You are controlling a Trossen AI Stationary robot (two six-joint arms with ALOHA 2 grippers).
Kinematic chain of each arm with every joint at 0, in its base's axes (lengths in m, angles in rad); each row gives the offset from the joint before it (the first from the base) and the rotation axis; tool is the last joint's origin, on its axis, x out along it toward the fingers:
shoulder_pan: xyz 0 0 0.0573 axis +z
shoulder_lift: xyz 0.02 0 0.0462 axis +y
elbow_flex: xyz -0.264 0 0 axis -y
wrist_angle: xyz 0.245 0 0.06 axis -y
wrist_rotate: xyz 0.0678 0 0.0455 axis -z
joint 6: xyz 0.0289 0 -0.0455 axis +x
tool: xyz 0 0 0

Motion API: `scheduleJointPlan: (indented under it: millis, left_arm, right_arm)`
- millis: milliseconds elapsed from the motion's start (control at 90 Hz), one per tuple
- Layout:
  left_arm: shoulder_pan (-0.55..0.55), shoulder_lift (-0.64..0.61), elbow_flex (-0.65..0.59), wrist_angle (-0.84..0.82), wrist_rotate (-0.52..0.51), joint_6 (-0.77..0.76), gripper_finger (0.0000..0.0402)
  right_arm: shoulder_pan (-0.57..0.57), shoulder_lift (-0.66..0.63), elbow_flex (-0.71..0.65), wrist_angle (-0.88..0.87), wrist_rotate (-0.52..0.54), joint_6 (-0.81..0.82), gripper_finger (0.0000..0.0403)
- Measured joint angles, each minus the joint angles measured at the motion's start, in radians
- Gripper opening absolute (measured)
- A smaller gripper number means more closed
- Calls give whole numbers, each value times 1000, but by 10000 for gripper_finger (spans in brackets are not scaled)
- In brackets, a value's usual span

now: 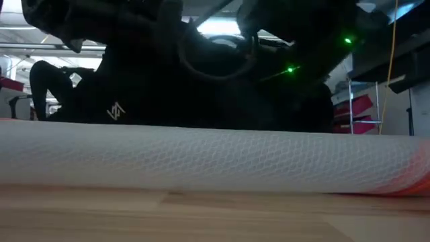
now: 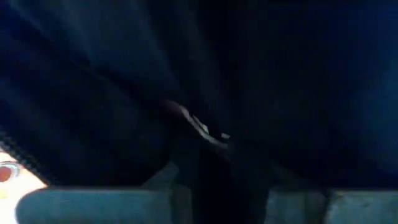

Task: Unpack backpack
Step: Remove the white charger cable from the black bag

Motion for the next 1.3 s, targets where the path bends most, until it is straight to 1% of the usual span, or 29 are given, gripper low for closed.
scheduleJointPlan:
  millis: [78,144,211,322,400,489,544,656,778,867,956,1122,1300]
  left_arm:
    - [0,0,0,7,8,0,0]
    - [-2,0,0,16,8,0,0]
    - [-2,0,0,28,9,-1,0]
    - [-2,0,0,35,25,-4,0]
    - [-5,0,0,44,32,-15,0]
    - [-16,0,0,66,38,-14,0]
    - [-28,0,0,86,40,-7,0]
    - [-49,-9,3,105,42,16,0]
    - [-67,-25,18,108,40,31,0]
    - [-76,-28,25,118,57,25,0]
    - [-84,-28,25,121,69,22,0]
    - [-89,-29,25,112,72,12,0]
    - [-89,-29,26,112,73,8,0]
  right_arm:
    - [16,0,-26,68,-2,23,67]
    - [19,-1,-45,113,-17,17,94]
    - [24,-1,-64,154,-16,15,133]
    - [27,-2,-80,208,-1,-7,214]
    - [36,-2,-82,213,45,-25,263]
    - [61,-2,-83,224,137,-97,290]
    - [74,-2,-83,220,158,-160,293]
    - [100,-2,-85,226,145,-273,286]
    - [121,-3,-97,225,151,-321,270]
    - [128,-3,-97,243,143,-380,258]
    - [125,1,-96,261,95,-489,249]
    - [102,2,-95,278,42,-669,236]
    - [84,2,-95,279,20,-960,225]
